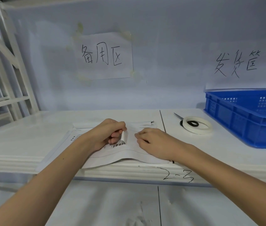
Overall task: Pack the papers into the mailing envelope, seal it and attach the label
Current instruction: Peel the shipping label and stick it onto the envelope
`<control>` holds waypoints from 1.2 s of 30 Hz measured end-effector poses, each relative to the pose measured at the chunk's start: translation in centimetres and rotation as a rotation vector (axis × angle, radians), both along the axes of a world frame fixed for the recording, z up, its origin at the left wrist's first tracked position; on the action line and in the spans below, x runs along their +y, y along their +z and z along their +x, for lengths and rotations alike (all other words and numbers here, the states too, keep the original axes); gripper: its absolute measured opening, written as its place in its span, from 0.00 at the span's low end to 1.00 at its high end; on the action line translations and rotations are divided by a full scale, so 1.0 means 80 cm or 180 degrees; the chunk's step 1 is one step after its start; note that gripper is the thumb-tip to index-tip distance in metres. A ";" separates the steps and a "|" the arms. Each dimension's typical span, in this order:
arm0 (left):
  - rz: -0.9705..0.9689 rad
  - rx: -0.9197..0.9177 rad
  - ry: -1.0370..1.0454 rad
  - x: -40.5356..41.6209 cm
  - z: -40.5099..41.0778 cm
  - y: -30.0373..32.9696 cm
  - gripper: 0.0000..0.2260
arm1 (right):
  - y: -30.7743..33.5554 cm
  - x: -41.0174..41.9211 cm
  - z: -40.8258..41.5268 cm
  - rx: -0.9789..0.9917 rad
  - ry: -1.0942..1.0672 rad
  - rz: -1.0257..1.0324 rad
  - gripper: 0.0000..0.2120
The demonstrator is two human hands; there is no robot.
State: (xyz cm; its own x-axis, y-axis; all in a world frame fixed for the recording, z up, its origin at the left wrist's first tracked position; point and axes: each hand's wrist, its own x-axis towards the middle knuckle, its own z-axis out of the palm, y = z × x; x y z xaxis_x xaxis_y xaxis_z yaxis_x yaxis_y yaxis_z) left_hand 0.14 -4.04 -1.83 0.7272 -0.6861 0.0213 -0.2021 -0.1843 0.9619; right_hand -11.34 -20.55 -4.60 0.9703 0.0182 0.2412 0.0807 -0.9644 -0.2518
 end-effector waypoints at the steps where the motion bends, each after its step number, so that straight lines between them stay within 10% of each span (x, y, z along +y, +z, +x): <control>1: -0.0091 0.0063 0.0020 0.001 0.002 -0.001 0.19 | 0.001 0.000 -0.001 0.0010 0.0017 -0.0015 0.16; 36: -0.0936 0.1037 0.0319 0.022 0.009 0.004 0.19 | 0.016 0.009 -0.003 0.0212 0.0167 -0.0510 0.21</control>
State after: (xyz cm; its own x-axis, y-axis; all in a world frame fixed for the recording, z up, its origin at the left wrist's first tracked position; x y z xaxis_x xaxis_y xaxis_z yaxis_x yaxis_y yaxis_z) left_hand 0.87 -2.30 -1.50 0.7909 -0.6108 -0.0362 0.1250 0.1034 0.9868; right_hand -11.56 -19.87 -3.28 0.9807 0.1024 0.1664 0.1204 -0.9875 -0.1018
